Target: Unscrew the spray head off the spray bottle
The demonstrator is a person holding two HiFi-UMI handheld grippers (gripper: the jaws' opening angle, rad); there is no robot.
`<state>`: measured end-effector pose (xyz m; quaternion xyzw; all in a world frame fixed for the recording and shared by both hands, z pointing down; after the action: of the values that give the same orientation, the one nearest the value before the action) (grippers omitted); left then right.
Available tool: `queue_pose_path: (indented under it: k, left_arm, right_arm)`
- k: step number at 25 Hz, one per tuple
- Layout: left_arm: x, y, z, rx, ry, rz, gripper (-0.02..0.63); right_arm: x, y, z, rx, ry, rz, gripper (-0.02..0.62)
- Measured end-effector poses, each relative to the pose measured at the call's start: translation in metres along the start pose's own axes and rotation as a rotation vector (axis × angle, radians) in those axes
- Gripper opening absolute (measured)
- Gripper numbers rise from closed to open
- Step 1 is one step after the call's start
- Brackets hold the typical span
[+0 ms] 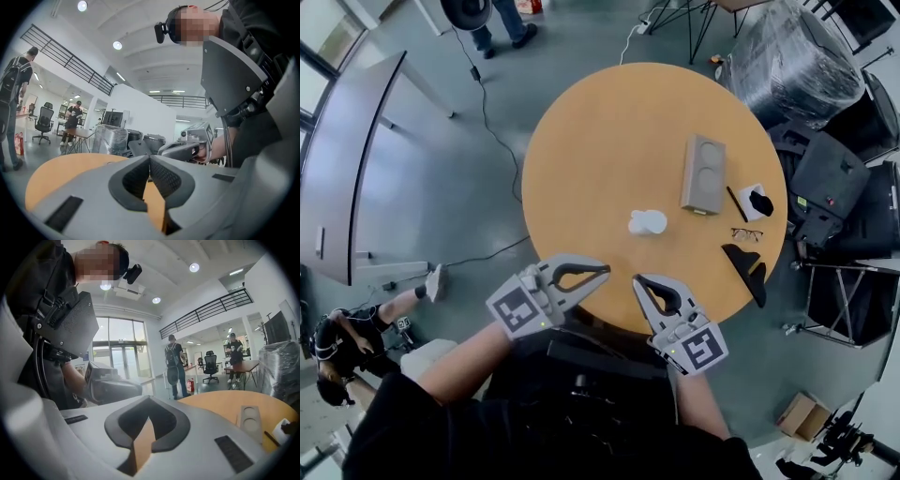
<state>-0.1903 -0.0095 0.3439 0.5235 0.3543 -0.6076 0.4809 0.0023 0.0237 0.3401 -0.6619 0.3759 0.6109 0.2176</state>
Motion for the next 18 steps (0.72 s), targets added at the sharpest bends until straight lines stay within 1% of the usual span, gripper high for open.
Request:
queue_pose_path:
  k: [3, 4, 8, 11, 14, 18]
  left_arm:
    - [-0.010, 0.001, 0.012, -0.027, -0.001, -0.017, 0.025]
    - [-0.015, 0.004, 0.014, -0.032, 0.001, -0.014, 0.037]
    - [-0.036, 0.022, 0.028, -0.026, 0.005, 0.011, 0.037]
    - [-0.055, 0.038, 0.044, 0.007, -0.001, 0.012, 0.037]
    - [-0.083, 0.056, 0.065, 0.053, -0.019, 0.020, 0.037]
    - [-0.122, 0.076, 0.086, 0.106, -0.002, 0.040, 0.037]
  right_arm:
    - [-0.007, 0.009, -0.007, -0.011, 0.005, 0.004, 0.000]
    - [-0.011, 0.010, -0.010, -0.007, 0.008, 0.002, 0.000]
    - [-0.032, 0.020, -0.032, 0.010, 0.026, -0.003, 0.000]
    - [-0.052, 0.028, -0.056, 0.016, 0.046, 0.008, 0.000]
    - [-0.079, 0.035, -0.083, 0.019, 0.072, 0.016, 0.000]
    - [-0.115, 0.036, -0.113, 0.018, 0.090, 0.034, 0.000]
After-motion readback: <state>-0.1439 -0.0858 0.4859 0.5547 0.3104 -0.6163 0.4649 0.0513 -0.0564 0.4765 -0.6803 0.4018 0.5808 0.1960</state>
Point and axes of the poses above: the fingertips, and each gripper's own axes: y forward along the fingers, z to its left, x out of its top, the point moved 9 cm from there along -y, backward along the fingers, and after that the axes turned 1 degree about -z, right-handed, at the moved point
